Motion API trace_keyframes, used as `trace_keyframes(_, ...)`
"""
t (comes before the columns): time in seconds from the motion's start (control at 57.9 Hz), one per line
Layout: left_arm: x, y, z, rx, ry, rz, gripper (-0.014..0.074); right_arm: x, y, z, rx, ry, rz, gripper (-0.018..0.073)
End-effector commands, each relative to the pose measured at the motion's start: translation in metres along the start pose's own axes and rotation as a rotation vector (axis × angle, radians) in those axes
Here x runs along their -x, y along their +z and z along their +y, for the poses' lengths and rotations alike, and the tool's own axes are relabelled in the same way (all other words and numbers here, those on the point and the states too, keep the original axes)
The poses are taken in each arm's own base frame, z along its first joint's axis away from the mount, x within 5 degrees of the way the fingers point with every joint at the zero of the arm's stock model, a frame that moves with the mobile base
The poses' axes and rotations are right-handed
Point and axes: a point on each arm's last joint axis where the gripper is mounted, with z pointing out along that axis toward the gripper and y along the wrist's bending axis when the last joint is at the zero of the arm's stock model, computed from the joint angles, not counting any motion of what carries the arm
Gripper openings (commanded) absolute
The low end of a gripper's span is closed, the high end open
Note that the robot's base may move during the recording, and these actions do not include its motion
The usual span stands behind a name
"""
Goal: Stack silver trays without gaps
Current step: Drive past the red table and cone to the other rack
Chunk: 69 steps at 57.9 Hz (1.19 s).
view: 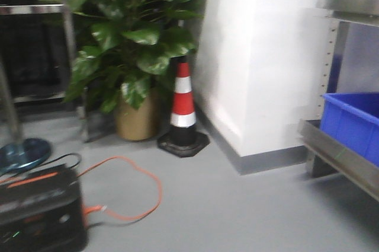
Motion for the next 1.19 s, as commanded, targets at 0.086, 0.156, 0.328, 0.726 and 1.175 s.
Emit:
trace_keyframes(0.086, 0.0103, -0.0094, -0.0052, -0.042, -0.005, -0.077, -0.0018, 0.0080, -0.0054, 0.0060, 0.026, -0.005, -0.059, -0.0080)
trace_keyframes(0.156, 0.0103, -0.0094, -0.0052, -0.042, -0.005, -0.077, -0.0018, 0.0080, -0.0054, 0.0060, 0.026, -0.005, -0.059, -0.0080)
trace_keyframes(0.328, 0.0103, -0.0094, -0.0052, -0.042, -0.005, -0.077, -0.0018, 0.0080, -0.0054, 0.0060, 0.026, -0.005, -0.059, -0.0080)
trace_keyframes(0.726, 0.0105, -0.0094, -0.0054, -0.043, -0.005, -0.079, -0.0018, 0.0080, -0.0054, 0.0060, 0.026, -0.005, -0.059, -0.0080)
trace_keyframes(1.175, 0.0113, -0.0094, -0.0030, -0.016, 0.024, -0.088, -0.0018, 0.0080, -0.0054, 0.0060, 0.026, -0.005, -0.059, -0.0080)
